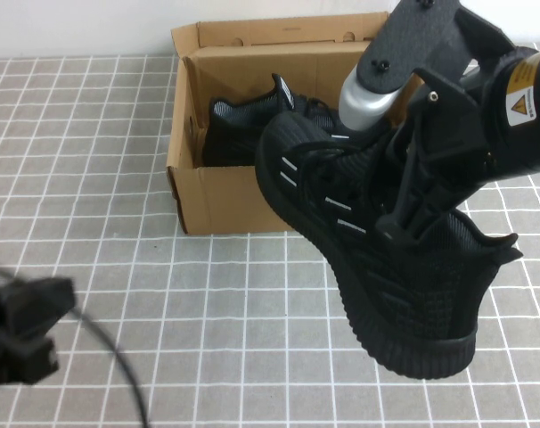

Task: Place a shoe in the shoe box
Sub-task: Hand over the shoe

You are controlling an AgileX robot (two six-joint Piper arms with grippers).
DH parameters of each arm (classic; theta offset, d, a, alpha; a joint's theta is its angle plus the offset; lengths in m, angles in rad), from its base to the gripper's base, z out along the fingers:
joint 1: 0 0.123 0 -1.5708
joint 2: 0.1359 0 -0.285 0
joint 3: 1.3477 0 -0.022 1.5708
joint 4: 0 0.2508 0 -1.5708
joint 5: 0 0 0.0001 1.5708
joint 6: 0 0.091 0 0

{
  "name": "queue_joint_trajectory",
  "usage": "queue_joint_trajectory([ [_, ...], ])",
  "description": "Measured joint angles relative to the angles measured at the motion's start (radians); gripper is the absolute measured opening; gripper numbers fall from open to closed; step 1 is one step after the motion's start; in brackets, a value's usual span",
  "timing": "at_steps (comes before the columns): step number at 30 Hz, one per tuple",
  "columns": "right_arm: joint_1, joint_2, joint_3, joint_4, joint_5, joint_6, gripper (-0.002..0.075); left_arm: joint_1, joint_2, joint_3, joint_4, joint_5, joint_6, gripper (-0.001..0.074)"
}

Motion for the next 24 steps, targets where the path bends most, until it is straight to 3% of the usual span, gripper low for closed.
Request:
queue_joint_trajectory([
  [6, 0.0, 0.0, 0.0, 0.0, 0.006, -0.004, -0.0008, 0.0, 0.233, -0.212, -0.149, 0.147, 0.309, -0.0001],
  [13, 0.0, 0.0, 0.0, -0.004, 0.007, -0.043, -0.0008, 0.0, 0.492, -0.456, -0.219, 0.351, 0.476, -0.0001],
  [24, 0.0, 0.0, 0.0, -0.004, 0.04, -0.387, -0.0008, 0.0, 0.824, -0.841, -0.212, 0.503, 0.579, -0.0001],
])
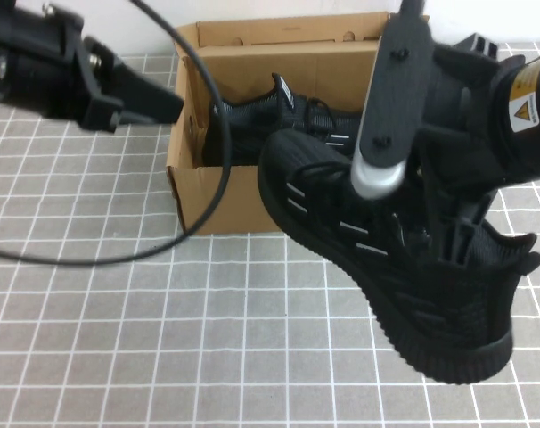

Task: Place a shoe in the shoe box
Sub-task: Hand over the shoe

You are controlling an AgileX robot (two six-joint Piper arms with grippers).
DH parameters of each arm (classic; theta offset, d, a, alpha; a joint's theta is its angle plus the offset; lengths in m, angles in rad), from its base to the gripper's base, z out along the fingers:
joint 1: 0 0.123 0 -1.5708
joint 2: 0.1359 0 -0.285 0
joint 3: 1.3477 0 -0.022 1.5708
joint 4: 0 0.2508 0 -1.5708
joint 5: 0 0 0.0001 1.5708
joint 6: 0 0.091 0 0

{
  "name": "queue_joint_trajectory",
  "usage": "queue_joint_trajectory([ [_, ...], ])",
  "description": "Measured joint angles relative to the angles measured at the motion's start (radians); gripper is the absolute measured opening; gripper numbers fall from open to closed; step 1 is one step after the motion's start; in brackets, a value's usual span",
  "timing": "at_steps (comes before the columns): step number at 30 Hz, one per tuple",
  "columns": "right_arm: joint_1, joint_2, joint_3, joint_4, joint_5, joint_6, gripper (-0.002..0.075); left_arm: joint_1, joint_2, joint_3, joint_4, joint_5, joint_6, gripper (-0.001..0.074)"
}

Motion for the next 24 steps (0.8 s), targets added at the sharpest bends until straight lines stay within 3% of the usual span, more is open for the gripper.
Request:
queue_joint_trajectory([
  [9, 0.0, 0.0, 0.0, 0.0, -0.013, -0.346, -0.0008, 0.002, 0.105, -0.112, 0.004, 0.007, 0.074, -0.0001],
  [24, -0.016, 0.042, -0.014, 0.193, -0.004, -0.511, -0.0008, 0.002, 0.142, -0.116, 0.002, 0.009, 0.15, -0.0001],
])
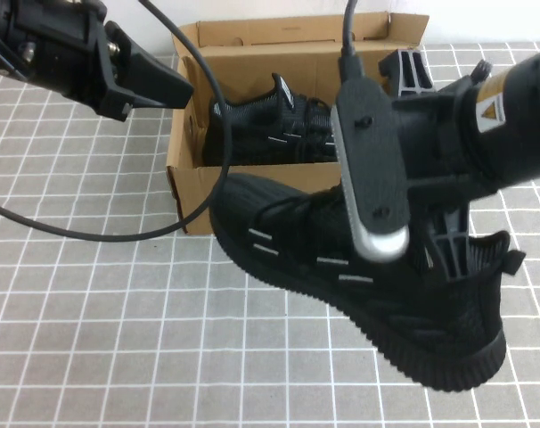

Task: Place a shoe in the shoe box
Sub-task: Hand over the shoe

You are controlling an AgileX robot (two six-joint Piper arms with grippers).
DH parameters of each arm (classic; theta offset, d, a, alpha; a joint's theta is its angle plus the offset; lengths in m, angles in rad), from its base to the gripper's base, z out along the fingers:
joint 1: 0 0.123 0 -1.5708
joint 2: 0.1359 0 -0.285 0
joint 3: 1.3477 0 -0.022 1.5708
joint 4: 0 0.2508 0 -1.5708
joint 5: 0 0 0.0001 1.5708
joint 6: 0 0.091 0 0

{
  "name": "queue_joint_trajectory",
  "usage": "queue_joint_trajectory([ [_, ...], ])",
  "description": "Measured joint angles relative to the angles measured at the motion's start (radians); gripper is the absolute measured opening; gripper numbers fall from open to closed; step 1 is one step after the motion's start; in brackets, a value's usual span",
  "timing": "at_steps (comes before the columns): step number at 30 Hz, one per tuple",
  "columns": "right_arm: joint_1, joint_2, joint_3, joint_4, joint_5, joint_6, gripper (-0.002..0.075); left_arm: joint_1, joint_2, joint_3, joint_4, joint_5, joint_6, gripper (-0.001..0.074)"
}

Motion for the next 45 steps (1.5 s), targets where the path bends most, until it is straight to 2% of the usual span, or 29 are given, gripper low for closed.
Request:
queue_joint_trajectory([
  [3, -0.08, 0.024, -0.034, 0.085, 0.028, -0.006, -0.0008, 0.0, 0.0, 0.0, 0.0, 0.0, 0.002, -0.0001],
  [9, -0.348, 0.074, -0.162, 0.396, 0.094, -0.081, -0.0008, 0.0, 0.0, 0.0, -0.004, 0.0, 0.002, -0.0001],
  [14, -0.481, 0.178, -0.313, 0.554, 0.209, -0.121, -0.0008, 0.0, 0.0, 0.0, -0.018, 0.0, 0.002, -0.0001],
  [21, -0.493, 0.355, -0.557, 0.572, 0.324, -0.25, -0.0008, 0.0, 0.0, 0.0, -0.032, 0.0, 0.002, -0.0001],
  [30, -0.493, 0.509, -0.766, 0.574, 0.329, -0.352, -0.0008, 0.0, 0.0, 0.0, -0.033, 0.0, -0.028, -0.0001],
  [37, -0.487, 0.609, -0.825, 0.578, 0.329, -0.352, -0.0008, 0.0, 0.0, 0.0, -0.035, 0.0, -0.049, -0.0001],
  [45, -0.409, 0.63, -0.827, 0.505, 0.329, -0.339, -0.0008, 0.0, 0.018, -0.047, -0.043, 0.002, 0.01, -0.0001],
])
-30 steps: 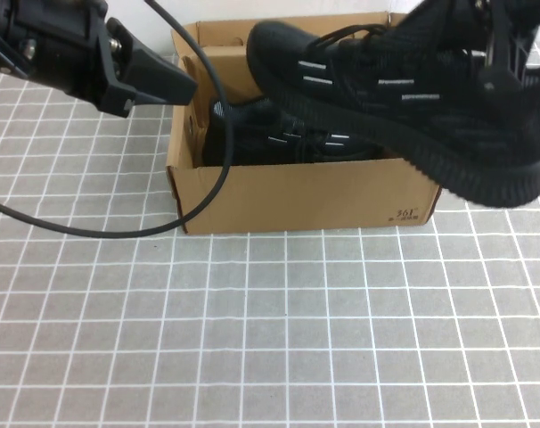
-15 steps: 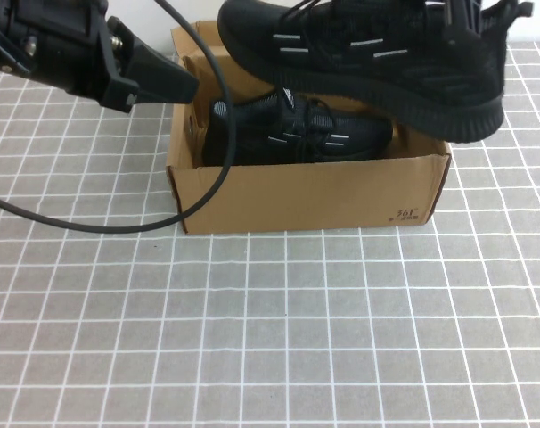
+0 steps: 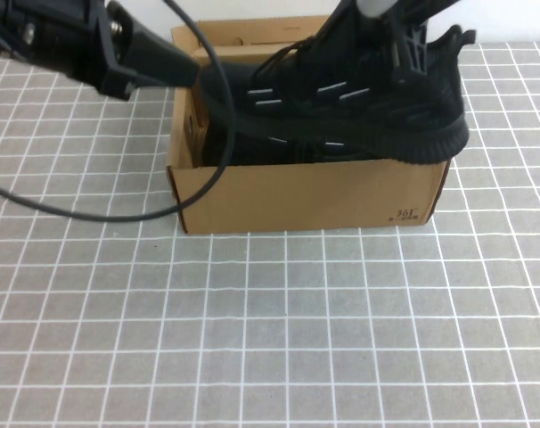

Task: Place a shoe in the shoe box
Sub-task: Hand over the shoe

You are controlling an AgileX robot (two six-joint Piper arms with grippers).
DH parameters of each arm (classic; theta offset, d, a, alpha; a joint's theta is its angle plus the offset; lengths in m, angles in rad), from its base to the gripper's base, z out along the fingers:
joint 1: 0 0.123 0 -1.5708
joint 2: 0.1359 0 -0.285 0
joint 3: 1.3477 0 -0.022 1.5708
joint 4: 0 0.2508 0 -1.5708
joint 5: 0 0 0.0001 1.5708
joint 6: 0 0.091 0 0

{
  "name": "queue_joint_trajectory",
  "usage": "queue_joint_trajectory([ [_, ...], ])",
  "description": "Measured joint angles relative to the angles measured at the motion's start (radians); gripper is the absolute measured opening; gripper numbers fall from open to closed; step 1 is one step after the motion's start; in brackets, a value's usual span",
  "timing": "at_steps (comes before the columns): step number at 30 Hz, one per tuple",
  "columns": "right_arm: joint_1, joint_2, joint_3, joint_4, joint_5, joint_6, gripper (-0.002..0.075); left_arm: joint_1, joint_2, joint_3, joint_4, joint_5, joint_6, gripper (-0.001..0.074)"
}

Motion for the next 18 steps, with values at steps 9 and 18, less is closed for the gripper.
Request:
queue_joint_trajectory([
  [9, 0.042, -0.01, 0.0, -0.036, 0.002, 0.007, -0.0008, 0.0, 0.159, -0.19, -0.007, 0.002, 0.012, -0.0001],
  [18, 0.042, -0.015, -0.006, -0.042, 0.002, 0.031, -0.0008, -0.061, 0.202, -0.223, 0.0, -0.002, -0.004, 0.0],
])
